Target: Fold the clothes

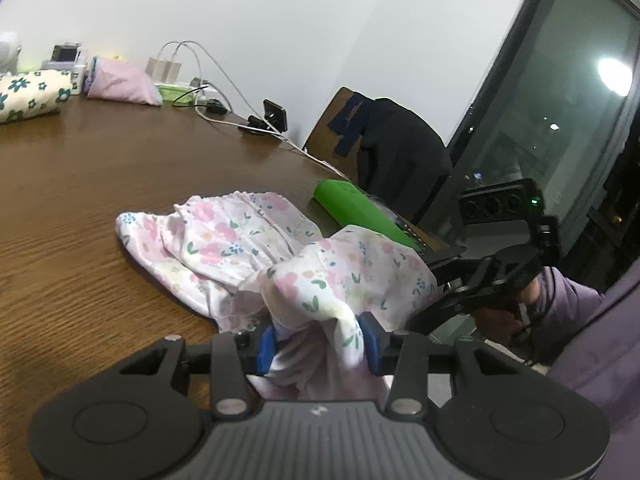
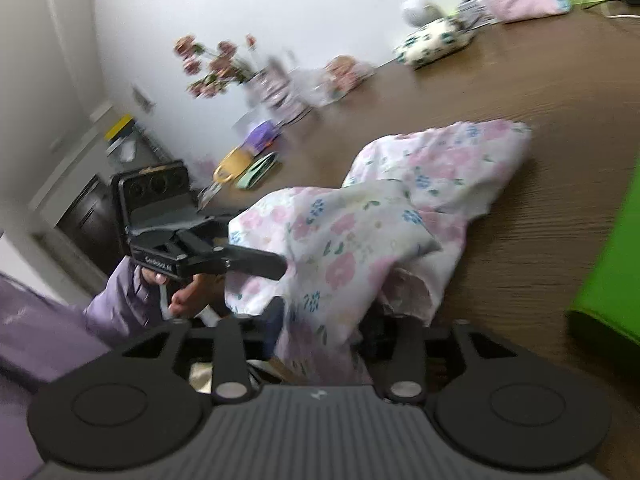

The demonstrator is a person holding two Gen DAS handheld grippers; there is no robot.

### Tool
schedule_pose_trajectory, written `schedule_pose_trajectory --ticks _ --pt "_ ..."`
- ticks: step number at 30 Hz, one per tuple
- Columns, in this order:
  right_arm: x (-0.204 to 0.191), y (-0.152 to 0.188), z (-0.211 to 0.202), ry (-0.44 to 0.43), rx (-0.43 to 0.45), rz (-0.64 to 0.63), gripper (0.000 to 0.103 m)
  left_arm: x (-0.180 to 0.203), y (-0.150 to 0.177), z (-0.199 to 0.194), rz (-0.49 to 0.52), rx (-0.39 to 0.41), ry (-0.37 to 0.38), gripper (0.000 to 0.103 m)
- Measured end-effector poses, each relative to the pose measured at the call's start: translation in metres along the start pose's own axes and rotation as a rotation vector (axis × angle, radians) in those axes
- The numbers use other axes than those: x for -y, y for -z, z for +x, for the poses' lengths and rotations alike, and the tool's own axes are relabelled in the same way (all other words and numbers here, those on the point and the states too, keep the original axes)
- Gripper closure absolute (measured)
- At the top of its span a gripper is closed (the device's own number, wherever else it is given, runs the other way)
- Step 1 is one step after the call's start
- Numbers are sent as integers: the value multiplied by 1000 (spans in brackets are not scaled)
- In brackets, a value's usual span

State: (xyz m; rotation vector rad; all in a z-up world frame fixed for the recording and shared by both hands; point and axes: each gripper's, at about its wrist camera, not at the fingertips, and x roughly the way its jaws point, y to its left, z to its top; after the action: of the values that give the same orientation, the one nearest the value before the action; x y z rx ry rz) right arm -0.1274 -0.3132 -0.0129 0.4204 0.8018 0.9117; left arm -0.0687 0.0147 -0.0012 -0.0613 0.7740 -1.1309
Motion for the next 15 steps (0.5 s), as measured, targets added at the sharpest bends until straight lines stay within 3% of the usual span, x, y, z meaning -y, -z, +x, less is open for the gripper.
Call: schedule_pose_trajectory --ticks 1,5,6,10,13,15 --pt "-3 0 -5 36 15 -13 41 -1 0 4 -11 -18 -2 55" --pt "-24 6 -26 212 95 -114 39 -3 -1 9 -24 -40 -18 46" --pt "-29 7 -31 252 129 -143 39 -4 -1 8 -31 -42 -32 38" --pt "-66 18 -34 440 278 -389 41 2 1 -4 -11 -40 -114 27" --pt "-79 21 -15 390 295 -439 54 7 -1 -13 -8 -18 -160 24" --pt "-81 21 7 353 247 -414 62 9 -3 -20 -11 -5 -175 24"
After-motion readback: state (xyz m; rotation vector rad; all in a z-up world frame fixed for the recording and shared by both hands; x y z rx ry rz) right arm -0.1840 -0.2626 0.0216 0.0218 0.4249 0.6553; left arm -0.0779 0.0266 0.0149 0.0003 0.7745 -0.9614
